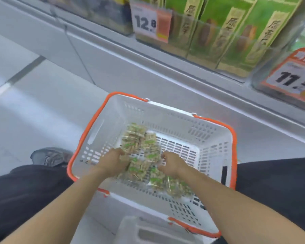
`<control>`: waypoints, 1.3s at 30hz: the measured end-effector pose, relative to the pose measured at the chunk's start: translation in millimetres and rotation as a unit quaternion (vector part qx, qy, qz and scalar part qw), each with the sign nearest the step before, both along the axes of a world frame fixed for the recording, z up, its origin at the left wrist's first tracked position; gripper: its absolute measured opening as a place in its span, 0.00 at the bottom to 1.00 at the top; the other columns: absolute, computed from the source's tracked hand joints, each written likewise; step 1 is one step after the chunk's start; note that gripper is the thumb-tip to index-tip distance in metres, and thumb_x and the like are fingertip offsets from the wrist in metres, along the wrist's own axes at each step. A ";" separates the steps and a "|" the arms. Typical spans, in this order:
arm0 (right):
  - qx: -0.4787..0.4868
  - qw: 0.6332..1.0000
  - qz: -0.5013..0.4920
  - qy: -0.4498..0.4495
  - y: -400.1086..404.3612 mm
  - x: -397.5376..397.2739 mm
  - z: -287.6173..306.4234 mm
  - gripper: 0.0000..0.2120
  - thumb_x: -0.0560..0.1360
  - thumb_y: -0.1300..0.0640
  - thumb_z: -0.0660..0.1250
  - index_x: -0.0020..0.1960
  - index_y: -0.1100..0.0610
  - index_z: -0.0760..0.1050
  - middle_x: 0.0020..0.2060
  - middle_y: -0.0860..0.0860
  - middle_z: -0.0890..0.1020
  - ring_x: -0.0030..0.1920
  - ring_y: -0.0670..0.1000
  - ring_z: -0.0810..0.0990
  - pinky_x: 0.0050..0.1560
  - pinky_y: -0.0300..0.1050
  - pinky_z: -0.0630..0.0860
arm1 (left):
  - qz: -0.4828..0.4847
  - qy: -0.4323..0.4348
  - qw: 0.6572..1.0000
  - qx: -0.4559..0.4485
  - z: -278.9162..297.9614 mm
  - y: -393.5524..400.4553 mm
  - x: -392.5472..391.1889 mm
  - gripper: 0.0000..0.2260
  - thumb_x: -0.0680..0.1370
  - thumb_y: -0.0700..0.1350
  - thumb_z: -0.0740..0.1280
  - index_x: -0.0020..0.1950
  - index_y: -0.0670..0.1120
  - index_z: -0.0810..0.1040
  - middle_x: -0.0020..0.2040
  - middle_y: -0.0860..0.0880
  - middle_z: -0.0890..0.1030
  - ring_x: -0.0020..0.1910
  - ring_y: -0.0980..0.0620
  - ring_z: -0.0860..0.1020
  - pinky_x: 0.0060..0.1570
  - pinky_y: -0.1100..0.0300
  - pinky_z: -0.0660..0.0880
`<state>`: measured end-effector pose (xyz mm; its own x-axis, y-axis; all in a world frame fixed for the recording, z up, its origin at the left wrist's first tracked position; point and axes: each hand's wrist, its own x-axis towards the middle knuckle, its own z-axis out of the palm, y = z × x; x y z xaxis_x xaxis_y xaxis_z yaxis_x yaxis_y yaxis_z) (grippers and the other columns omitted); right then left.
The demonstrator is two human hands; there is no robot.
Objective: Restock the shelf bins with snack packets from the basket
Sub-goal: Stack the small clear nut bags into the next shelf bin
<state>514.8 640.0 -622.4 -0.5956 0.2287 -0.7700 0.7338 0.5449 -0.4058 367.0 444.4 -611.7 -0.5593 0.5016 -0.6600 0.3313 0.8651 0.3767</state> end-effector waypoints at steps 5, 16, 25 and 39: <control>-0.008 0.996 -0.080 0.028 -5.0 -14.5 -44.5 0.35 0.80 0.48 0.67 0.80 0.46 0.51 0.78 0.56 0.53 0.63 0.59 0.77 0.58 0.49 0.75 | -0.004 -0.035 0.999 -0.032 -31.0 14.7 7.3 0.18 0.80 0.52 0.65 0.62 0.39 0.75 0.55 0.42 0.80 0.53 0.43 0.79 0.48 0.56 0.73; -0.047 0.997 -0.042 0.041 -6.2 -37.6 -96.2 0.39 0.78 0.53 0.67 0.77 0.33 0.47 0.80 0.50 0.37 0.80 0.59 0.43 0.78 0.60 0.53 | 0.025 -0.085 0.992 -0.090 -71.5 42.5 7.0 0.27 0.74 0.56 0.73 0.67 0.43 0.71 0.60 0.46 0.80 0.54 0.47 0.80 0.52 0.57 0.77; 0.086 0.968 -0.204 0.121 -5.1 -85.7 -90.8 0.23 0.75 0.46 0.73 0.61 0.57 0.69 0.52 0.51 0.77 0.54 0.54 0.76 0.55 0.53 0.76 | 0.138 -0.142 0.974 -0.112 -81.5 36.9 15.7 0.20 0.70 0.57 0.77 0.46 0.41 0.80 0.40 0.46 0.83 0.38 0.52 0.81 0.45 0.57 0.81; -0.046 0.952 -0.301 0.031 21.4 -82.9 -99.7 0.19 0.72 0.42 0.74 0.42 0.59 0.79 0.41 0.58 0.83 0.40 0.58 0.84 0.50 0.53 0.81 | 0.231 -0.150 0.961 0.029 -68.8 30.3 17.8 0.18 0.71 0.53 0.78 0.36 0.46 0.72 0.31 0.51 0.73 0.29 0.53 0.71 0.32 0.60 0.71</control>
<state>431.9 661.4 -722.1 -0.4241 0.4755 -0.7708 0.8745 -0.0064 -0.4851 384.8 474.8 -680.5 -0.5201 0.2857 -0.8049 -0.2142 0.8686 0.4468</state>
